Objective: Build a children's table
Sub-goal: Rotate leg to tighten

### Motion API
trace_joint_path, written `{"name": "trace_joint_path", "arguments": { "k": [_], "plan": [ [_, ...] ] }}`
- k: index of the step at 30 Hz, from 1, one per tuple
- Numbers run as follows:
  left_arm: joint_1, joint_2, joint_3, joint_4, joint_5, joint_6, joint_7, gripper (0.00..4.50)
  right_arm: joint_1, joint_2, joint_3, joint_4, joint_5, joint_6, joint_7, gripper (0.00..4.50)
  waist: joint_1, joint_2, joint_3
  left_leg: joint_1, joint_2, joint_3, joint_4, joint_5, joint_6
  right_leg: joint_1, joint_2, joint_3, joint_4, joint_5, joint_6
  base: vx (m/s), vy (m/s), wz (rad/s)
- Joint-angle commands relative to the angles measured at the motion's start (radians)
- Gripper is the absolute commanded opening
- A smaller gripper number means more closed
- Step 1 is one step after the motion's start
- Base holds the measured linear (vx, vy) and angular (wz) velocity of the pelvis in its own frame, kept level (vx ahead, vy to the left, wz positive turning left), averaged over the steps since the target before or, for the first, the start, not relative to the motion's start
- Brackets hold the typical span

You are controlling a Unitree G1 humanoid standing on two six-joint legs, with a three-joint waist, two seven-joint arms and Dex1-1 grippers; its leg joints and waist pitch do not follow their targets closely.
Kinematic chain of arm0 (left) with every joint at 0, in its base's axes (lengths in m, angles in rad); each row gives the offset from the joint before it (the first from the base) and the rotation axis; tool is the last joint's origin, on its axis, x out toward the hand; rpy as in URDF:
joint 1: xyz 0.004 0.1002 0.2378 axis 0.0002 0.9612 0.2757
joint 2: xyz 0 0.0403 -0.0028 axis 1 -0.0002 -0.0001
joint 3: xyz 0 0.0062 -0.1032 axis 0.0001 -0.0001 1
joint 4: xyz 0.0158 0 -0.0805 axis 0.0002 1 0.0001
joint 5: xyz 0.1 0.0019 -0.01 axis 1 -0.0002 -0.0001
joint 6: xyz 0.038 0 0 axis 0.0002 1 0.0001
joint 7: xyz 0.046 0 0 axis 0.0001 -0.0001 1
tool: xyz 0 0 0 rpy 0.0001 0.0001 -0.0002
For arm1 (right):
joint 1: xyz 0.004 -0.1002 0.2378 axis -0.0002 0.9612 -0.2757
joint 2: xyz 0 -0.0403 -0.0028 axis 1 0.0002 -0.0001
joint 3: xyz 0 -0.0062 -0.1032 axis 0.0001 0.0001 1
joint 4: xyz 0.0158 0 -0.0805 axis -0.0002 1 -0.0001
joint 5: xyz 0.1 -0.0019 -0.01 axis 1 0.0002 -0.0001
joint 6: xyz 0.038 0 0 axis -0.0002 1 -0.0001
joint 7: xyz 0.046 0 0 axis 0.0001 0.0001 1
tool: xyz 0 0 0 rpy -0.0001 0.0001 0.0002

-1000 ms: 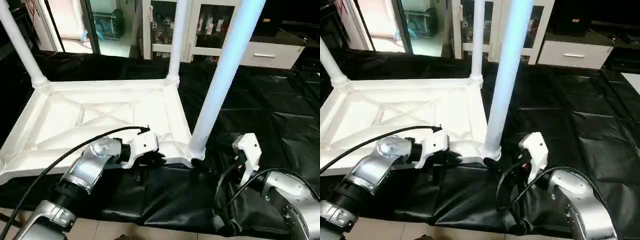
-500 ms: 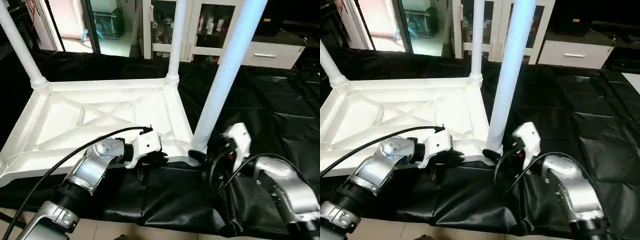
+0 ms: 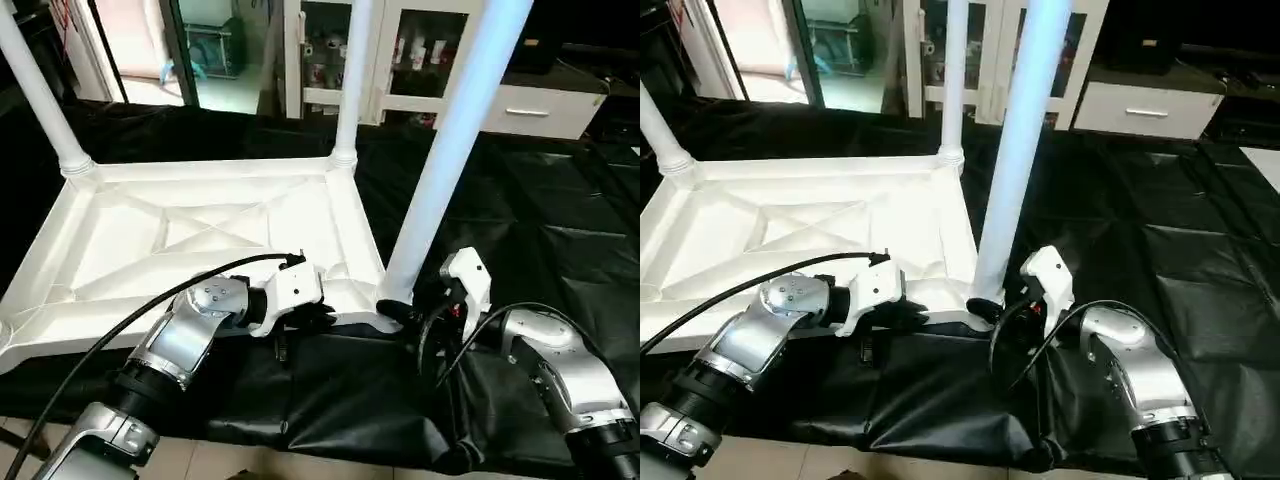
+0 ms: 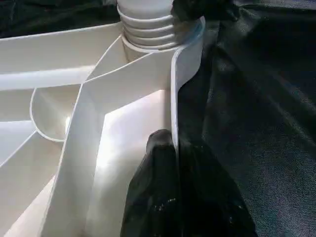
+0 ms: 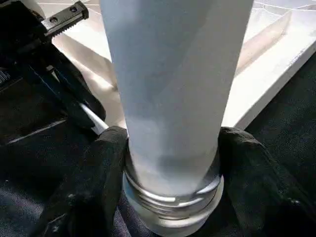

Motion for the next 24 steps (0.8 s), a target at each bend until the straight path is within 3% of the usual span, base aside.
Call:
{"name": "trace_joint_path", "arguments": {
  "k": [1,6,8,10,11,13,14,17,20,21,24],
  "plan": [
    [0.017,-0.022,-0.012,-0.014,-0.032,-0.005,-0.008,0.00,-0.010,0.002,0.015,0.029,-0.018,-0.006,0.007,2.56,0.002,-0.024,-0.056,0.011,0.091,-0.034,-0.085,-0.131,0.068,0.033,-0.102,0.050,-0.072,-0.190,-0.228,0.000,0.000,0.00],
    [0.013,-0.020,-0.014,-0.009,-0.028,0.000,-0.010,0.00,-0.008,0.008,0.014,0.038,-0.036,-0.013,-0.014,2.54,0.001,-0.022,-0.055,0.011,0.092,-0.035,-0.086,-0.137,0.066,0.032,-0.102,0.049,-0.072,-0.188,-0.232,0.000,0.000,0.00],
    [-0.005,-0.028,-0.012,0.012,-0.010,0.033,0.019,0.00,-0.010,0.039,-0.009,0.051,-0.069,0.006,-0.136,2.54,0.000,-0.024,-0.054,0.011,0.092,-0.034,-0.088,-0.139,0.062,0.031,-0.102,0.050,-0.072,-0.191,-0.231,0.000,0.000,0.00],
    [-0.008,-0.029,-0.012,0.015,-0.007,0.038,0.022,0.00,-0.012,0.045,-0.013,0.057,-0.074,0.007,-0.155,2.54,-0.005,-0.023,-0.053,0.010,0.091,-0.038,-0.091,-0.165,0.042,0.032,-0.103,0.049,-0.076,-0.238,-0.222,0.000,0.000,0.00],
    [-0.035,-0.054,-0.004,0.044,0.000,0.056,0.057,0.00,-0.016,0.076,-0.034,0.066,-0.091,0.029,-0.248,2.54,-0.006,-0.027,-0.052,0.014,0.092,-0.037,-0.092,-0.181,0.035,0.029,-0.102,0.050,-0.080,-0.256,-0.218,0.000,0.000,0.00],
    [-0.091,-0.107,0.010,0.102,0.012,0.091,0.127,0.00,-0.021,0.143,-0.082,0.074,-0.102,0.076,-0.412,2.54,-0.010,-0.023,-0.051,0.020,0.087,-0.037,-0.094,-0.204,0.007,0.020,-0.100,0.052,-0.085,-0.294,-0.211,0.000,0.000,0.00],
    [-0.095,-0.110,0.010,0.106,0.013,0.092,0.130,0.00,-0.021,0.146,-0.083,0.074,-0.103,0.078,-0.420,2.53,-0.011,-0.025,-0.054,0.015,0.089,-0.042,-0.098,-0.203,-0.010,0.028,-0.103,0.050,-0.082,-0.294,-0.205,0.000,0.000,0.00],
    [-0.189,-0.190,0.019,0.203,0.040,0.129,0.240,0.00,-0.027,0.218,-0.110,0.086,-0.138,0.104,-0.584,2.53,-0.009,-0.027,-0.053,0.023,0.087,-0.036,-0.097,-0.212,-0.018,0.020,-0.101,0.052,-0.087,-0.264,-0.198,0.000,0.000,0.00],
    [-0.253,-0.248,0.032,0.269,0.056,0.148,0.337,0.00,-0.041,0.266,-0.132,0.109,-0.162,0.105,-0.706,2.53,-0.004,-0.020,-0.055,0.025,0.087,-0.030,-0.095,-0.202,-0.016,0.018,-0.101,0.053,-0.087,-0.229,-0.201,0.000,0.000,0.00],
    [-0.296,-0.302,0.038,0.309,0.063,0.153,0.398,0.00,-0.060,0.300,-0.140,0.136,-0.183,0.103,-0.791,2.53,0.000,-0.018,-0.061,0.026,0.087,-0.027,-0.093,-0.165,-0.016,0.020,-0.101,0.051,-0.077,-0.160,-0.216,0.000,0.000,0.00],
    [-0.319,-0.351,0.042,0.331,0.060,0.156,0.430,0.00,-0.083,0.334,-0.120,0.157,-0.176,0.075,-0.784,2.53,0.001,-0.016,-0.066,0.021,0.088,-0.026,-0.090,-0.093,0.003,0.029,-0.100,0.047,-0.063,-0.032,-0.235,0.000,0.000,0.00]
  ]
}}
